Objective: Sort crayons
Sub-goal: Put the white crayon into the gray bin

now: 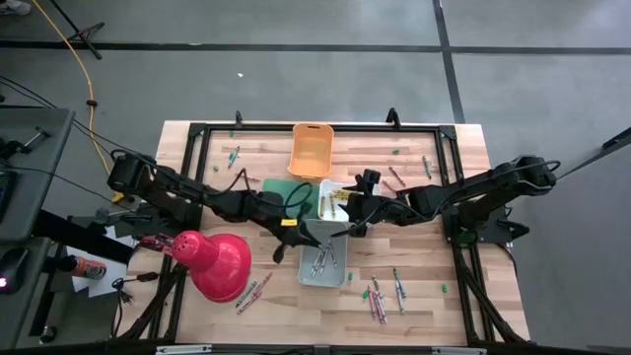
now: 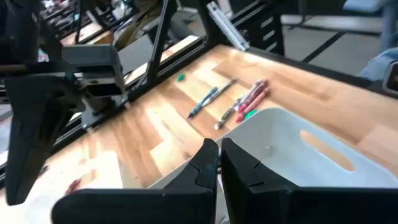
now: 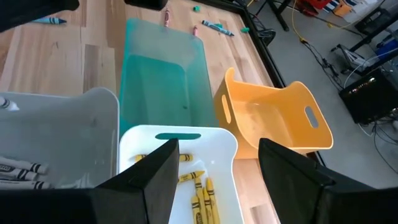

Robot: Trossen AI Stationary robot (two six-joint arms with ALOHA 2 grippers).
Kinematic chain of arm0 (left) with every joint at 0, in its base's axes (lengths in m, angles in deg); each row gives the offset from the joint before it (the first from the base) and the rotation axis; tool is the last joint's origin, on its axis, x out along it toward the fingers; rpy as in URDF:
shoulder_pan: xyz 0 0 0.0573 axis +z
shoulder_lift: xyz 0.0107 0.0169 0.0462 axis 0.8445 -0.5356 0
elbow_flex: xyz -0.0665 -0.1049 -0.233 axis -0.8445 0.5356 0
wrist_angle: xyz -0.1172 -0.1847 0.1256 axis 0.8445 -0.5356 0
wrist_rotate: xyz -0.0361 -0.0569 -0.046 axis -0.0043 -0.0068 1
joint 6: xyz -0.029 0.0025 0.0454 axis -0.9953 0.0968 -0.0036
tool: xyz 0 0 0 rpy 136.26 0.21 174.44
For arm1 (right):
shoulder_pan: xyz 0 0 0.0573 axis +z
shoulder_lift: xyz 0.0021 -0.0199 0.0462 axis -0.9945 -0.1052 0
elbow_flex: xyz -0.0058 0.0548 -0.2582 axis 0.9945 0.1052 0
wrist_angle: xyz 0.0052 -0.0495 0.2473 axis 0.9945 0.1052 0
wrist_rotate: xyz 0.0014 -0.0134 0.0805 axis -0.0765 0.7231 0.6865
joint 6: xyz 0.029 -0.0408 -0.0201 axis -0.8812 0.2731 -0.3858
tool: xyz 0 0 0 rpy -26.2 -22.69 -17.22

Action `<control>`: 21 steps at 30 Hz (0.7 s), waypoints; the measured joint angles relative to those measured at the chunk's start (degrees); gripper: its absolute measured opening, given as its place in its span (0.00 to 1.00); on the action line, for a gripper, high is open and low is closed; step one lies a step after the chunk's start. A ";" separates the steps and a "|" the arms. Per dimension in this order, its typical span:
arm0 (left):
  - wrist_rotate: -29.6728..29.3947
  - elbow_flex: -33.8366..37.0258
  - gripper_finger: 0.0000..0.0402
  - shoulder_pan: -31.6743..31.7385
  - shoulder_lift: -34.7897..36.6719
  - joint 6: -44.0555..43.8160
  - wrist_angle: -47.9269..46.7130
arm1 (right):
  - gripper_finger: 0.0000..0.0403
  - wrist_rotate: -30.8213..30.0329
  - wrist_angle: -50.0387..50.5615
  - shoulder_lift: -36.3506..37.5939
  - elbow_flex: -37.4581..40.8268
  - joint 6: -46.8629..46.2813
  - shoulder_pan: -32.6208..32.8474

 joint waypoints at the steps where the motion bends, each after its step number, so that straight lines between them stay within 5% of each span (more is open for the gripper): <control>1: -0.47 -0.09 0.01 -0.26 0.00 0.42 -0.35 | 0.53 0.00 0.13 0.00 0.00 -0.22 0.00; 8: -6.87 -0.09 0.08 -1.41 0.00 1.03 -1.30 | 0.53 0.00 0.34 0.00 0.00 -0.92 0.00; 21: -23.27 -0.07 0.42 -3.16 4.58 0.64 -9.00 | 0.53 0.00 0.54 0.00 0.00 -1.03 0.00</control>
